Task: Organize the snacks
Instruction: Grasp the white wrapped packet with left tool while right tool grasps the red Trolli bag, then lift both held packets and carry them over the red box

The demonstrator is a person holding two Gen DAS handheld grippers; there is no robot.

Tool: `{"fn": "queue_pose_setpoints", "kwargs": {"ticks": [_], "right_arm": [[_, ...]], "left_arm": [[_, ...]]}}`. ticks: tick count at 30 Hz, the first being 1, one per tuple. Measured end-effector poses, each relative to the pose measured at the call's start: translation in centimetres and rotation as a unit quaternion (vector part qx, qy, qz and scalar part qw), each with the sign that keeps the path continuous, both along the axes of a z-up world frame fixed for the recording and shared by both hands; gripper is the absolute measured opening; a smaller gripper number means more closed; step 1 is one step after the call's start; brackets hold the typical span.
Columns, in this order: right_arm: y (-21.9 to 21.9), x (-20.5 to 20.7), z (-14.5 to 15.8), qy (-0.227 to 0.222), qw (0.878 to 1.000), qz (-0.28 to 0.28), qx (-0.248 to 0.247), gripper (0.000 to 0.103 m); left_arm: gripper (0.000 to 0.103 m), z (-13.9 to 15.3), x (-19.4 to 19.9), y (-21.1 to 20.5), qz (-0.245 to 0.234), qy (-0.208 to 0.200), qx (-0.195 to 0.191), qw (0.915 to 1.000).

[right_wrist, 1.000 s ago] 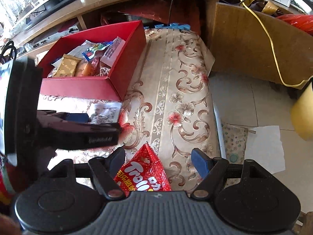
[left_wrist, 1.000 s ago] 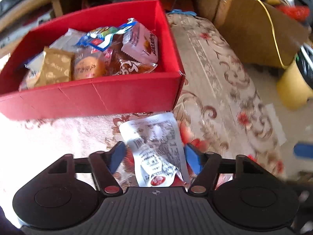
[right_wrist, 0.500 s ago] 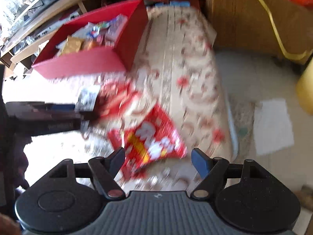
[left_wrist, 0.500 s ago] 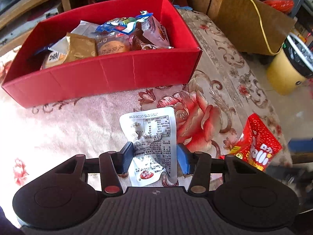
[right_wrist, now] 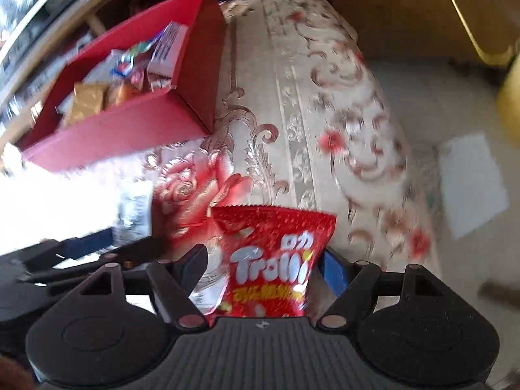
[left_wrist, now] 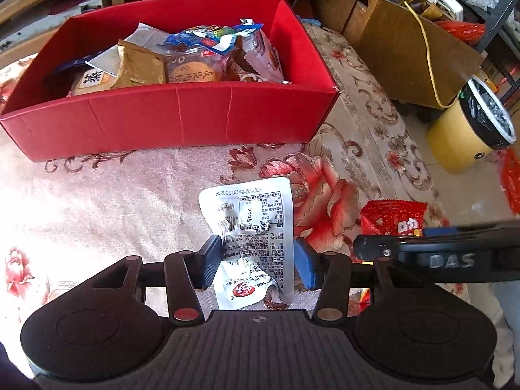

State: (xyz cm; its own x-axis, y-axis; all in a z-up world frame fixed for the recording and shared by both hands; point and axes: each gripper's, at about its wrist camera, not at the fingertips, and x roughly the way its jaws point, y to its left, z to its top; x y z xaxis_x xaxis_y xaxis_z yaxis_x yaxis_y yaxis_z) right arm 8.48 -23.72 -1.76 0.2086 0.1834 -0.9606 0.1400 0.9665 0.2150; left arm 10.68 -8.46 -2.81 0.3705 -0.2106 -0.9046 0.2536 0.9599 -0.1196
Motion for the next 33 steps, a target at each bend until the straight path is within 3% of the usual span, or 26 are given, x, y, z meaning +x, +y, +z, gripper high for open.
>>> {"fn": "queue_pose_setpoints", "kwargs": {"ticks": [2, 7, 9, 12, 17, 33], "right_arm": [[0.8, -0.3, 0.1, -0.003, 0.999, 0.026, -0.018, 0.07], [1.5, -1.4, 0.3, -0.017, 0.996, 0.07, -0.056, 0.051], [1.3, -1.7, 0.5, -0.019, 0.995, 0.076, -0.063, 0.05], [1.2, -1.9, 0.6, -0.019, 0.995, 0.079, -0.066, 0.049], [1.4, -2.2, 0.7, -0.021, 0.994, 0.088, -0.066, 0.049], [2.7, -2.4, 1.7, -0.04, 0.991, 0.117, -0.056, 0.048]], "left_arm": [[0.058, -0.2, 0.0, 0.0, 0.0, -0.004, 0.009, 0.9999], [0.062, -0.5, -0.2, -0.2, -0.003, -0.009, 0.022, 0.9997], [0.074, -0.7, -0.1, -0.5, -0.008, -0.007, 0.02, 0.9997], [0.078, -0.8, 0.3, -0.8, -0.007, -0.002, 0.017, 0.9998], [0.062, -0.8, -0.3, -0.8, -0.011, -0.019, 0.042, 0.9989], [0.061, 0.1, -2.4, 1.0, -0.006, -0.007, 0.039, 0.9992]]}}
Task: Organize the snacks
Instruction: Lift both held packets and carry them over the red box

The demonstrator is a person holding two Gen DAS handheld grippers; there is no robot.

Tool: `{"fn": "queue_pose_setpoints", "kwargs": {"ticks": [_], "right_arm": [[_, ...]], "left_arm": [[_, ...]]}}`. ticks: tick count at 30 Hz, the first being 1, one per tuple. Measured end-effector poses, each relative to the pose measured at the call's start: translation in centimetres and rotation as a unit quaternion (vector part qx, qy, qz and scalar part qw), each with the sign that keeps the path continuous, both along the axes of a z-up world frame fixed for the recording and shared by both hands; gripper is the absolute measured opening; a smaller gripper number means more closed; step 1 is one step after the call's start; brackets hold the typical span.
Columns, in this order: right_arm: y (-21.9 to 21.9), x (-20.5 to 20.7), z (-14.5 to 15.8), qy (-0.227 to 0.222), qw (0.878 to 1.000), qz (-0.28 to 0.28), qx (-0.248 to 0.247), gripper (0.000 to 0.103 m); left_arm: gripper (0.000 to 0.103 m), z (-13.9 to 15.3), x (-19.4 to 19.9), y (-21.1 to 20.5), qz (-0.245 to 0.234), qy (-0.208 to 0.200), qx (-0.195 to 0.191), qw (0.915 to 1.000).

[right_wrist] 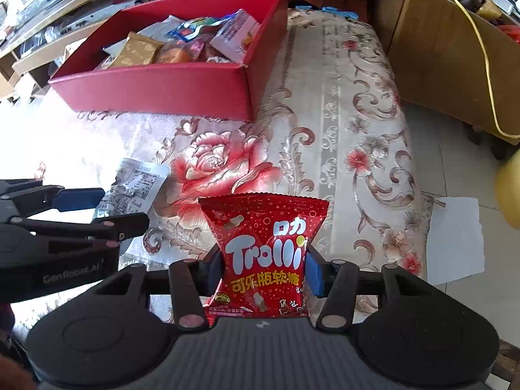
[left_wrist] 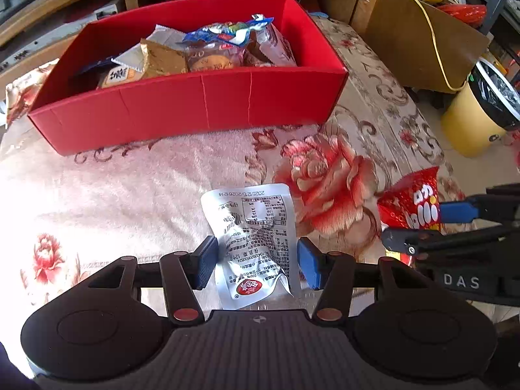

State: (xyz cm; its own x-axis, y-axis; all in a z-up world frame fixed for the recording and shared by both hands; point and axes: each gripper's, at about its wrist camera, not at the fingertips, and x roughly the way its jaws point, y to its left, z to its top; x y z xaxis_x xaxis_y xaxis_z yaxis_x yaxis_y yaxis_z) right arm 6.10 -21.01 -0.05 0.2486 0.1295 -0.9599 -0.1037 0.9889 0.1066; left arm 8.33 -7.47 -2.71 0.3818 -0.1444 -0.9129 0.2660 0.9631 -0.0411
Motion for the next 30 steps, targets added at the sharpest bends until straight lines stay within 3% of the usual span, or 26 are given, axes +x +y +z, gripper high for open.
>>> {"fn": "queue_pose_setpoints", "kwargs": {"ticks": [5, 8, 10, 13, 15, 21, 30], "right_arm": [[0.5, -0.1, -0.3, 0.007, 1.0, 0.009, -0.008, 0.048], [0.4, 0.0, -0.5, 0.012, 1.0, 0.007, -0.007, 0.048], [0.4, 0.1, -0.7, 0.014, 1.0, 0.008, -0.011, 0.048], [0.3, 0.2, -1.0, 0.019, 1.0, 0.009, -0.013, 0.049], [0.5, 0.2, -0.9, 0.016, 1.0, 0.014, -0.017, 0.049], [1.2, 0.1, 0.1, -0.001, 1.0, 0.026, -0.017, 0.047], [2.3, 0.3, 2.6, -0.043, 0.999, 0.028, 0.0, 0.047]], "left_arm": [[0.063, -0.8, 0.2, 0.2, 0.004, 0.01, 0.004, 0.9999], [0.075, -1.0, 0.2, -0.1, -0.008, 0.01, 0.006, 0.9999], [0.075, -1.2, 0.1, -0.5, -0.017, 0.013, 0.009, 0.9997], [0.071, -1.2, -0.1, -0.8, -0.023, 0.008, 0.023, 0.9994], [0.062, -1.1, -0.2, -0.7, -0.021, 0.004, 0.027, 0.9994], [0.06, -0.3, -0.4, 0.4, -0.008, 0.003, 0.018, 0.9998], [0.06, 3.0, -0.7, 1.7, 0.008, -0.03, -0.015, 0.9994]]}}
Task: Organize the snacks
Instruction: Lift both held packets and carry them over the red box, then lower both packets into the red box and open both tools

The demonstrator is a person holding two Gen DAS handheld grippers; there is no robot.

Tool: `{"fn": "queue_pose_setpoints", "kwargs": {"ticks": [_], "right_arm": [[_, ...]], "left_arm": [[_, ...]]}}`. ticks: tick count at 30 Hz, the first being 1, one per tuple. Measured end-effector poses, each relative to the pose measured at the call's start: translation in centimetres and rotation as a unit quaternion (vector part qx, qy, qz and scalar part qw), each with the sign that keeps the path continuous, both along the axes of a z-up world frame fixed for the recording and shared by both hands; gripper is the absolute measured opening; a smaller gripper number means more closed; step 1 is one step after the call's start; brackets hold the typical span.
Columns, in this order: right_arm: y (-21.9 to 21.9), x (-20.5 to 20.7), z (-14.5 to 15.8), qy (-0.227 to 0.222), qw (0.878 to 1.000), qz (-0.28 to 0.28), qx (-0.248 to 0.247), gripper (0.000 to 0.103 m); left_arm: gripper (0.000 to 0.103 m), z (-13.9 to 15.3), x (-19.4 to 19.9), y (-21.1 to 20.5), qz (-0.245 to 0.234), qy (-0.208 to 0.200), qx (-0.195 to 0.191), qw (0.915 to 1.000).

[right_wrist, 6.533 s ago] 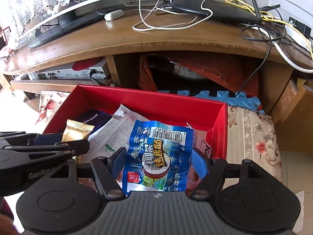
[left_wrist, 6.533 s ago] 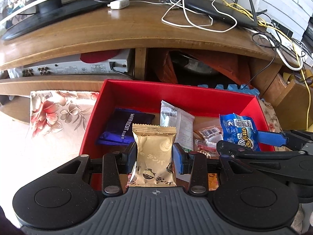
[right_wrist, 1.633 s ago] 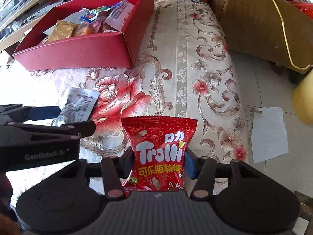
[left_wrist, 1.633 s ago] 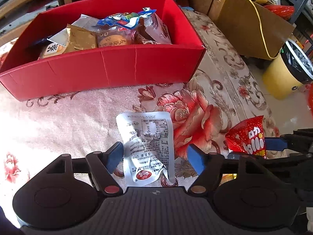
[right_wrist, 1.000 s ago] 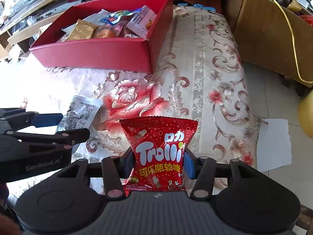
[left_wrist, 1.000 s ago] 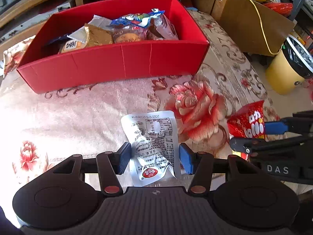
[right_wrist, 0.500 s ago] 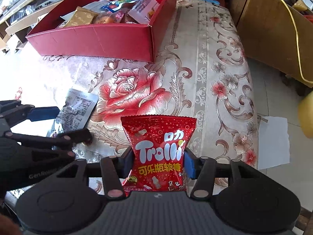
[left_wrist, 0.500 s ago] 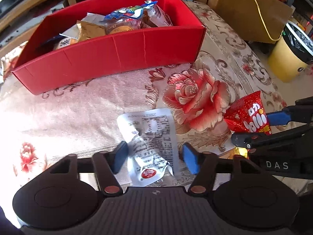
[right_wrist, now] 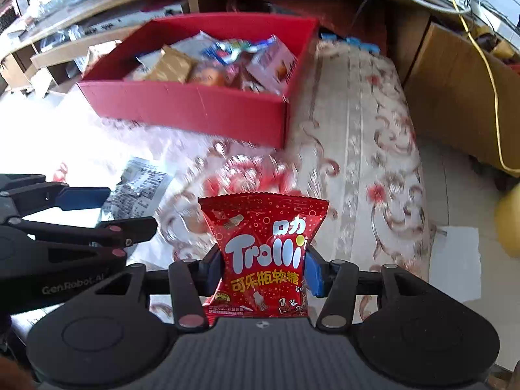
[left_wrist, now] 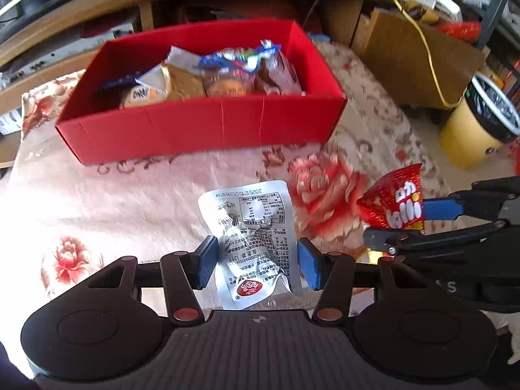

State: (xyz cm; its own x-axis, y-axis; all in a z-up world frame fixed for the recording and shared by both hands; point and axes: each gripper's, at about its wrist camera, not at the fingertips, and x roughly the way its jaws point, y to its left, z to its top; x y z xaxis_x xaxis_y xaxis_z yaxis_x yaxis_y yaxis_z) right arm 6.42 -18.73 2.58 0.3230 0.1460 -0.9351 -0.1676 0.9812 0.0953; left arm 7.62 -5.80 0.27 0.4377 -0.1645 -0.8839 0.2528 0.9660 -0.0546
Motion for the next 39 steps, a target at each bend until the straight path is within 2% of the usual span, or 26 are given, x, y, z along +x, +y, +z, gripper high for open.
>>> {"fn": "queue_pose_setpoints", "kwargs": {"ticks": [14, 25, 32, 39], "right_arm": [[0.5, 3.0, 2.9, -0.043, 0.998, -0.028, 0.021, 0.047], [0.8, 7.7, 5.1, -0.079, 0.994, -0.053, 0.045, 0.047], [1.6, 11.9, 4.9, -0.087, 0.993, -0.063, 0.057, 0.048], [2.7, 15.3, 3.1, -0.08, 0.994, -0.06, 0.048, 0.048]], "left_arm": [[0.061, 3.1, 2.3, 1.0, 0.025, -0.043, -0.016, 0.9987], [0.06, 5.7, 6.2, 1.8, 0.042, -0.085, -0.022, 0.9952], [0.059, 5.9, 9.5, 2.7, 0.058, -0.094, -0.028, 0.9935], [0.059, 4.5, 12.5, 3.5, 0.073, -0.084, -0.018, 0.9936]]}}
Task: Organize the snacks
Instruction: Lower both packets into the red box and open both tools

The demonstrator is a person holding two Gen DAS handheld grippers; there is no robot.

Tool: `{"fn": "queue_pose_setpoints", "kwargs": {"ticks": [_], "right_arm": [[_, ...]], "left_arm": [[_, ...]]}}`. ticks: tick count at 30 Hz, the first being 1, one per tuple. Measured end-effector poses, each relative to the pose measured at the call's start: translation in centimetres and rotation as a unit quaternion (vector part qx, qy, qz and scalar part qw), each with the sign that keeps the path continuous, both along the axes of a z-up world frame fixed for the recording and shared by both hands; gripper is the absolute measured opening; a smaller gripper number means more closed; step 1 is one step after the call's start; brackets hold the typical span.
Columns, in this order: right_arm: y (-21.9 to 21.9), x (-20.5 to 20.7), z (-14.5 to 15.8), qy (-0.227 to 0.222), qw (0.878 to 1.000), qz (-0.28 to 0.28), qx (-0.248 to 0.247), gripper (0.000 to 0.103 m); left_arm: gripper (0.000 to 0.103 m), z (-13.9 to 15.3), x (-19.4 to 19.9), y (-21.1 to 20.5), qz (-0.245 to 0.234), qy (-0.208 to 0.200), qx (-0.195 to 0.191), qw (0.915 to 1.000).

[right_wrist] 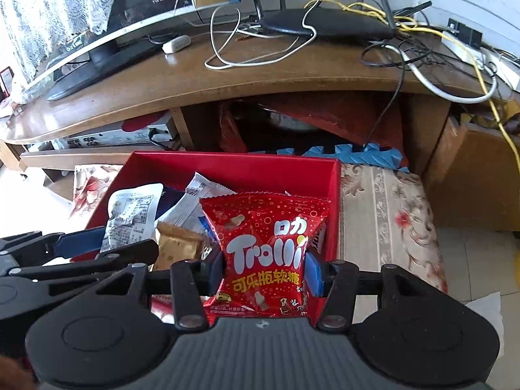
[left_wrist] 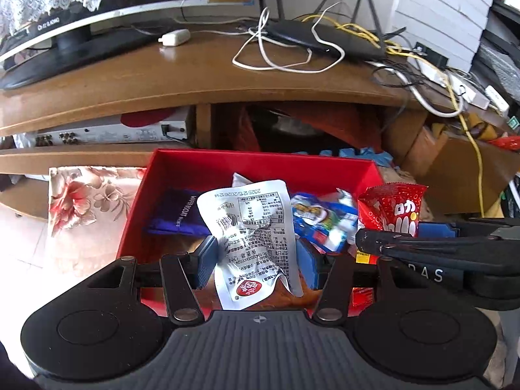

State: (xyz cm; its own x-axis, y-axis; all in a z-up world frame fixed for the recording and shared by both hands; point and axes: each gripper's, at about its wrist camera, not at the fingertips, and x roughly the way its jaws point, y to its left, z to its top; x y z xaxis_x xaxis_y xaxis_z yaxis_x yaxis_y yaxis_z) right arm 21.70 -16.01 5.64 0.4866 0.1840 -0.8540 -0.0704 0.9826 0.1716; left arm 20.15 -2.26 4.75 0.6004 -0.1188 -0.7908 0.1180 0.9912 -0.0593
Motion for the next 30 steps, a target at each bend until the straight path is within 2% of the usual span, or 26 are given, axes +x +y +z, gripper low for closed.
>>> {"fn": "queue_pose_setpoints", "kwargs": {"ticks": [13, 22, 30], "right_arm": [[0.6, 2.6, -3.4, 0.025, 1.0, -0.002, -0.011, 0.048], [0.9, 2.7, -3.6, 0.022, 1.0, 0.003, -0.017, 0.05], [1.0, 2.1, -2.9, 0.011, 0.999, 0.006, -0.035, 0.056]], "left_arm": [[0.06, -3.2, 2.6, 0.4, 0.015, 0.028, 0.006, 0.9995], [0.062, -3.3, 2.6, 0.7, 0.021, 0.03, 0.013, 0.9993], [0.071, -2.9, 2.2, 1.1, 0.027, 0.02, 0.018, 0.9993]]}}
